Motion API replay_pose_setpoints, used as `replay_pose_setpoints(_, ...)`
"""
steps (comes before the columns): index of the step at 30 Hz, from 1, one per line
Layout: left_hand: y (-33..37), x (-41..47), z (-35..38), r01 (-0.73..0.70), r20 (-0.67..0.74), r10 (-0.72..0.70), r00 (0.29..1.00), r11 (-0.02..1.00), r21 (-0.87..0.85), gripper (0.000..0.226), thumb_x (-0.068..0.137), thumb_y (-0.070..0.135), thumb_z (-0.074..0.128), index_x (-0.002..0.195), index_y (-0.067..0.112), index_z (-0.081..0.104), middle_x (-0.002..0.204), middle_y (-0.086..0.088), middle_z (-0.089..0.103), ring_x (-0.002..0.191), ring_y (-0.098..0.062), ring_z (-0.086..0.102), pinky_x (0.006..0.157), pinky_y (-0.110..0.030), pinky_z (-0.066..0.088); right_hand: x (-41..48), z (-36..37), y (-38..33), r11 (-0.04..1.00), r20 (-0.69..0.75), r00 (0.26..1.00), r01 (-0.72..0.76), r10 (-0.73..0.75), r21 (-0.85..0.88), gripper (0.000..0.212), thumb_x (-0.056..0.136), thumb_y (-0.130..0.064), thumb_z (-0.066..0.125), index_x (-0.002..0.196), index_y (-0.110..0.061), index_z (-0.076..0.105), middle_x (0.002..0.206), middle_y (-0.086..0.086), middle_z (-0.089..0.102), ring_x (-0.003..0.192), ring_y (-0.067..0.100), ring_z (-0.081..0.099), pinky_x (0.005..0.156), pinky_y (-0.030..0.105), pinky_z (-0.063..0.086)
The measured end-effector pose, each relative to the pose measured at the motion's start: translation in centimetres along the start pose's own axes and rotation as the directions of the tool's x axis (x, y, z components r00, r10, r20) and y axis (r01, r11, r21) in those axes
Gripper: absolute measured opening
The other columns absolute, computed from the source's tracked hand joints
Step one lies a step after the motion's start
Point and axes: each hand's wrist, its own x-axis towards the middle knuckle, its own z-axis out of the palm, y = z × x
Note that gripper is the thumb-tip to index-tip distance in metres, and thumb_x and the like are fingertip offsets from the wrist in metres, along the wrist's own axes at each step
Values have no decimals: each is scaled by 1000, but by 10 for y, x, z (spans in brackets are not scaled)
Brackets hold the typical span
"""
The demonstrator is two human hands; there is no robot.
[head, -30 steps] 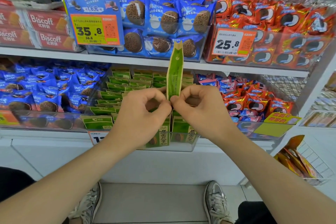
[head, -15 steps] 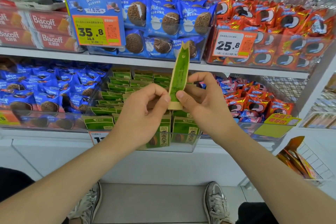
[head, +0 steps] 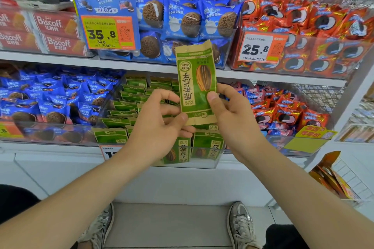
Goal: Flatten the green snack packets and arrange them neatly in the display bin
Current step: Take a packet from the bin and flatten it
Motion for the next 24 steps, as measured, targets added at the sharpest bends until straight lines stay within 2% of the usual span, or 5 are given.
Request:
replay_pose_setpoints(6, -4, 7, -8, 84, -54, -87, 995, 994, -68, 21, 103, 2, 65, 118, 12, 54, 86, -10, 79, 70, -18, 74, 68, -26, 60, 0, -11, -2, 987, 129, 991, -14, 34, -158, 58, 96, 6, 71, 144, -19, 49, 102, -5, 82, 95, 11, 79, 81, 29, 64)
replay_pose_setpoints(13, -10, 16, -10, 172, 20, -171, 985, 972, -160, 12, 103, -2, 62, 109, 8, 58, 72, -5, 69, 67, -18, 60, 64, -33, 51, 2, -10, 2, 976, 123, 992, 66, -41, -208, 63, 96, 5, 71, 148, -19, 44, 106, -4, 82, 100, 12, 78, 94, 40, 63)
replay_pose_setpoints(19, -2, 8, -10, 46, 28, -47, 999, 999, 26, 29, 98, 0, 72, 116, 12, 53, 85, -8, 79, 70, -21, 76, 64, -33, 62, 1, -10, 4, 995, 137, 991, 11, 3, -100, 63, 96, 5, 70, 147, -22, 45, 109, 1, 82, 102, 19, 78, 93, 50, 63)
replay_pose_setpoints(22, 0, 3, -11, -45, 61, 34, 998, 983, 178, 44, 92, 10, 81, 117, 16, 46, 87, -5, 81, 75, -20, 79, 68, -40, 65, -1, -6, 4, 1000, 164, 986, 21, -17, -18, 55, 101, 3, 64, 149, -20, 50, 116, 4, 80, 103, 23, 78, 85, 45, 65)
replay_pose_setpoints(24, -2, 1, -14, -143, 22, 144, 989, 942, 302, 55, 88, 19, 87, 119, 21, 42, 92, 0, 79, 75, -14, 77, 70, -39, 64, -2, -3, 4, 994, 151, 985, 93, -84, -55, 52, 102, 4, 63, 148, -18, 54, 118, 2, 79, 103, 21, 78, 81, 41, 65)
